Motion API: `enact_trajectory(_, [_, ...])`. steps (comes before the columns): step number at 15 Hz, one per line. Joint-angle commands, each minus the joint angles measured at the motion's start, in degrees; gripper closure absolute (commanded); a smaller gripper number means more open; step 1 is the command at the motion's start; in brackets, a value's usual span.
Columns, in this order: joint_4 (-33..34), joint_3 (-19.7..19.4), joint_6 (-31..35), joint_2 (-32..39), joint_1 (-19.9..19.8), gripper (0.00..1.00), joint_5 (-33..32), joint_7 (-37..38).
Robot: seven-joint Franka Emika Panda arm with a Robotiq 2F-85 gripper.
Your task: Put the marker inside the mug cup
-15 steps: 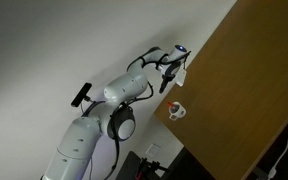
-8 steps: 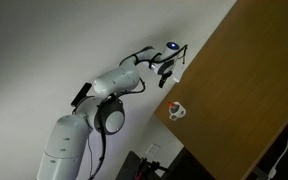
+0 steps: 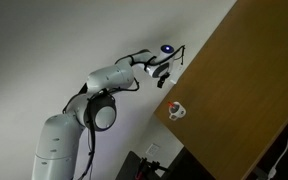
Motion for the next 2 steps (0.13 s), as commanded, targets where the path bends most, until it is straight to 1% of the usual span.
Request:
enact_trajectory(1, [0.49, 0.78, 0.06, 0.61, -0.47, 0.00, -0.96, 0.45])
enact_trajectory(2, [0.37, 0.79, 0.10, 0.58, -0.51, 0.00, -0.94, 0.42])
